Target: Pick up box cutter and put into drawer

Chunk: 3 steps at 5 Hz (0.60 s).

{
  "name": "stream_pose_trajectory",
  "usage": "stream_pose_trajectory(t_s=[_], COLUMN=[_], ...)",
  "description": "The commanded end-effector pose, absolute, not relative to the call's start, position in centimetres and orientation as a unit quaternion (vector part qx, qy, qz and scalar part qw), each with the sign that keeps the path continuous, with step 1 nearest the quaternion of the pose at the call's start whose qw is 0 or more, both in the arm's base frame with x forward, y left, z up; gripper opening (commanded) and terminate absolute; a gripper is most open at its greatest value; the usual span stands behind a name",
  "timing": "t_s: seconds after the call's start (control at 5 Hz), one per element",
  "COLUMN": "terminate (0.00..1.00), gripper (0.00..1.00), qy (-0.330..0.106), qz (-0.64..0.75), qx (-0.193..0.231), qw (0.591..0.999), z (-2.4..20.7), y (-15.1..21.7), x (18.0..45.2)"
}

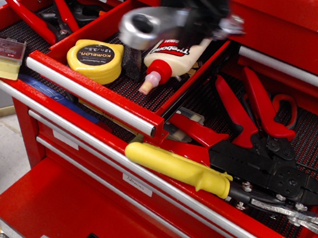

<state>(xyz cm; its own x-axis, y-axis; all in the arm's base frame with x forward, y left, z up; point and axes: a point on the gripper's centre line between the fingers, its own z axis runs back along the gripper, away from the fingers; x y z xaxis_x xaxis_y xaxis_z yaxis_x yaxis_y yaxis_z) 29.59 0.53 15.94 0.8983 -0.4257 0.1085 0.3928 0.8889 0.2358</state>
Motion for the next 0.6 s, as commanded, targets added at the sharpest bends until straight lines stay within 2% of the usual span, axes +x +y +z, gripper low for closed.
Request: stream_pose_trajectory(t_s=[0.0, 0.2, 0.4], terminate=[0.0, 0.0, 1.0], gripper=[1.0, 1.0, 1.0], qy=[-0.171, -0.171, -0.171], qz=[-0.205, -0.205, -0.205], qx=[0.083, 0.083, 0.083], qw=[0.96, 0.96, 0.96], z=[15.92, 15.92, 15.92], y=[2.6, 2.6, 2.6], x=[30.48, 30.48, 30.48])
